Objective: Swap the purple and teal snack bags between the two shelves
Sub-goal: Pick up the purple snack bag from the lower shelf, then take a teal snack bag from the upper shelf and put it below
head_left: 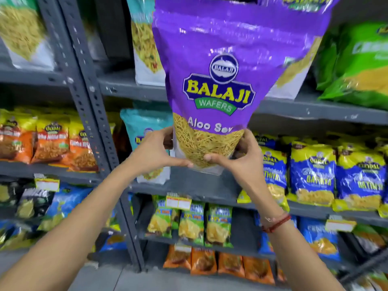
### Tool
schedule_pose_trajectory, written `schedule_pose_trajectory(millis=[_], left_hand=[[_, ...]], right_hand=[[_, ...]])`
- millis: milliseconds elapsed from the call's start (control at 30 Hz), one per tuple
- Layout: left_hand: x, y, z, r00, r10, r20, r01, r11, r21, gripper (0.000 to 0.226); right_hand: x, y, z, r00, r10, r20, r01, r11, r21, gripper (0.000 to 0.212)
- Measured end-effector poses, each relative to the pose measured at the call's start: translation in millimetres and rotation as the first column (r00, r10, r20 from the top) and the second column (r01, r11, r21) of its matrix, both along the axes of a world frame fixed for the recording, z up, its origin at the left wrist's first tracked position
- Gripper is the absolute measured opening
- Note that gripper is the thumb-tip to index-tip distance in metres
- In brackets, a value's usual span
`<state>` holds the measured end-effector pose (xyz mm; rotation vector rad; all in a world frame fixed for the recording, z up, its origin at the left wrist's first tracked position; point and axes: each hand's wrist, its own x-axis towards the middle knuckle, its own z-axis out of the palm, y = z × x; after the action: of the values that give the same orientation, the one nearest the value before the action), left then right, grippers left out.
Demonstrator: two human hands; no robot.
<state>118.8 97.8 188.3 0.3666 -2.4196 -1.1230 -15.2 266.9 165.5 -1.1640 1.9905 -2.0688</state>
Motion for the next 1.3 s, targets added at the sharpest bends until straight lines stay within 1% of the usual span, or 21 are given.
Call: schedule_pose_trajectory(millis=[167,333,433,533,567,633,667,733,800,833,900,967,1033,1067,1100,1133,1167,1200,1233,1267,1300], left_hand=[[-28.2,-12.6,72.0,0.986,0.049,-0.156,-0.058,0.997,-0.052,0.063],[-69.9,-34.6,120.8,0.978,0.056,-0.203,-0.073,0.994,-0.079,0.074],[-91.4,-49.1,128.3,0.987,0.038,-0.156,-0.047,0.997,-0.056,0.082],[-108.7,-57.4,122.9,0.993,-0.02,-0.117,0.022,1.0,0.016,0.058],[-112.8,-58.0,121.9,0.993,-0.031,-0.113,0.035,0.999,0.037,0.056],[-119.2,-60.6,120.1,0.993,-0.026,-0.111,0.032,0.998,0.051,0.063],[-122.2,-63.5,121.3,0.994,-0.011,-0.113,0.017,0.999,0.049,0.068],[-126.0,-67.7,123.8,0.992,0.015,-0.127,-0.011,1.0,0.028,0.071],[-127.5,-68.8,122.4,0.983,0.017,-0.182,-0.011,0.999,0.032,0.069],[-127.0,-68.8,120.3,0.975,0.027,-0.222,-0.017,0.999,0.046,0.073],[-119.9,-66.4,120.6,0.941,0.09,-0.325,-0.069,0.995,0.076,0.075],[-106.8,-66.8,125.9,0.853,0.167,-0.494,-0.132,0.986,0.104,0.06],[-90.3,-72.2,137.3,0.713,0.229,-0.662,-0.165,0.973,0.16,0.046],[-82.4,-78.5,143.1,0.634,0.256,-0.73,-0.183,0.966,0.18,0.042],[-76.0,-88.3,146.8,0.561,0.281,-0.779,-0.206,0.958,0.197,0.041],[-69.8,-98.1,150.6,0.51,0.296,-0.808,-0.225,0.952,0.207,0.043],[-65.2,-109.6,153.3,0.492,0.309,-0.814,-0.248,0.946,0.209,0.049],[-62.5,-121.6,154.9,0.514,0.319,-0.796,-0.258,0.943,0.211,0.055],[-61.0,-133.7,154.4,0.566,0.33,-0.755,-0.253,0.942,0.222,0.063],[-60.7,-146.1,152.6,0.635,0.334,-0.697,-0.235,0.943,0.237,0.074],[-61.4,-157.8,150.0,0.71,0.319,-0.628,-0.199,0.946,0.256,0.09]], right_hand=[[-29.3,-17.2,82.9,0.992,0.0,-0.13,-0.019,0.99,-0.14,0.062],[-64.9,-46.8,131.6,0.981,-0.041,-0.191,0.001,0.978,-0.207,0.067],[-80.2,-63.0,134.9,0.98,-0.053,-0.193,0.022,0.988,-0.155,0.077],[-91.0,-71.5,126.9,0.979,-0.062,-0.196,0.043,0.994,-0.099,0.091],[-92.5,-71.5,126.4,0.98,-0.067,-0.188,0.053,0.995,-0.08,0.095],[-97.2,-73.2,124.7,0.977,-0.075,-0.199,0.064,0.996,-0.061,0.106],[-99.8,-75.3,126.3,0.974,-0.074,-0.216,0.062,0.996,-0.063,0.108],[-100.0,-78.8,131.0,0.968,-0.098,-0.232,0.083,0.994,-0.074,0.098],[-98.0,-79.7,132.3,0.963,-0.129,-0.238,0.112,0.99,-0.082,0.083],[-96.4,-79.5,130.6,0.956,-0.163,-0.243,0.144,0.985,-0.092,0.081],[-87.3,-79.0,126.6,0.927,-0.273,-0.256,0.237,0.958,-0.163,0.086],[-69.1,-80.2,125.6,0.86,-0.418,-0.292,0.333,0.894,-0.301,0.082],[-44.6,-88.8,132.5,0.807,-0.462,-0.368,0.308,0.86,-0.406,0.06],[-34.0,-96.9,136.9,0.816,-0.409,-0.409,0.242,0.884,-0.4,0.048],[-25.2,-107.0,141.5,0.838,-0.319,-0.443,0.165,0.922,-0.35,0.04],[-19.2,-119.3,144.8,0.865,-0.215,-0.454,0.096,0.958,-0.272,0.041],[-15.2,-131.8,147.5,0.884,-0.132,-0.449,0.055,0.982,-0.18,0.048],[-14.6,-146.2,146.7,0.896,-0.069,-0.439,0.037,0.996,-0.082,0.062],[-14.2,-159.7,144.8,0.899,-0.029,-0.436,0.037,0.999,0.01,0.078],[-14.4,-172.0,142.0,0.9,0.003,-0.437,0.035,0.996,0.079,0.087],[-14.1,-181.0,139.1,0.901,0.031,-0.433,0.029,0.991,0.131,0.09]])
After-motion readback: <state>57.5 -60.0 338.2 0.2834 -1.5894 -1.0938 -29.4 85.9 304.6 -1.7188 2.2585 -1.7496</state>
